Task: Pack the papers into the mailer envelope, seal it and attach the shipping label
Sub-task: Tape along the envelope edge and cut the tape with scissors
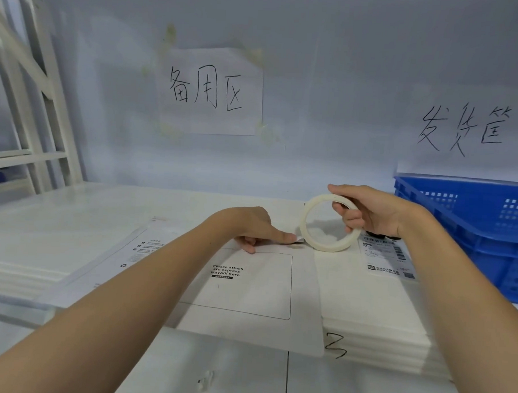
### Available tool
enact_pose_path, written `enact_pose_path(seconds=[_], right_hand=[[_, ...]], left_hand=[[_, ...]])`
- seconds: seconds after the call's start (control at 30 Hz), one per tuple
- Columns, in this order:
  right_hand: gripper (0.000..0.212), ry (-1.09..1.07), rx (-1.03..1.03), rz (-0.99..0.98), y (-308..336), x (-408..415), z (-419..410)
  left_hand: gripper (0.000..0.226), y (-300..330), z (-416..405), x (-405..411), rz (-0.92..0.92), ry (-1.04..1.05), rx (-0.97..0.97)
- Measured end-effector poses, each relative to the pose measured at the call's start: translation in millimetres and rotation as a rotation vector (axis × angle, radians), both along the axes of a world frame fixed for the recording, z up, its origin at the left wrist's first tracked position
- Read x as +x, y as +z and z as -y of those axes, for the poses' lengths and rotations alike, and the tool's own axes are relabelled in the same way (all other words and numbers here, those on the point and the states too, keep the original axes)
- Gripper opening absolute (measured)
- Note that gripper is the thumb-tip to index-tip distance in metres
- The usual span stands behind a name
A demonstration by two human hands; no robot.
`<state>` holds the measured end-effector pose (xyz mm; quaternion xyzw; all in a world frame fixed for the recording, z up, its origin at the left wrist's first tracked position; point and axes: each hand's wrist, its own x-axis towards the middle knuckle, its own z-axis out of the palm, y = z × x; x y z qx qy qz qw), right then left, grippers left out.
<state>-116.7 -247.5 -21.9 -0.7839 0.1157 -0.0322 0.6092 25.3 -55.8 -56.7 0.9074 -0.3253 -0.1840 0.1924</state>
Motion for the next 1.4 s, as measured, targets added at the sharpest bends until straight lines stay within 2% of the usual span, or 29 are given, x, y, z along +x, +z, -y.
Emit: enact_pose_path(seconds=[0.1,0.23,0.53,0.73,0.9,1.07,1.2,1.4], right_hand=[[0.042,0.03,-0.07,-0.016,3.5,-1.7,-4.3],[0.045,0.061,-0.184,-0.018,8.9,-6.2,-5.2],[0.045,-0.161,-0.243,0.011,8.8,-9.0,9.8],[0.042,-0.237,-0.312,0.097,6.4,-4.5,6.5],[0.039,-0.171,-0.219,0.184,-4.3,14.2,-12.2],[0.048,-0.024,-0.109,0.143,-18.7,28.3,-23.0],[0.047,-0.048,-0.034,0.159,-22.0,31.4,-24.0],[0.042,-0.053,-0.046,0.171,-19.9,31.0,-24.5]], left_hand=[[0.063,3.4,5.8,-3.9,0.053,-0.011,0.084],[0.062,3.9,10.2,-3.1,0.027,0.017,0.085],[0.051,10.4,19.4,-6.9,-0.068,0.091,0.14],[0.054,9.3,15.6,3.0,-0.06,0.105,0.147],[0.059,9.6,-16.4,28.7,-0.044,0.148,0.159],[0.052,11.8,-51.2,43.9,-0.091,0.156,0.14],[0.056,15.2,-51.9,35.6,-0.11,0.151,0.12],[0.069,11.1,-48.2,36.9,-0.059,0.141,0.168]])
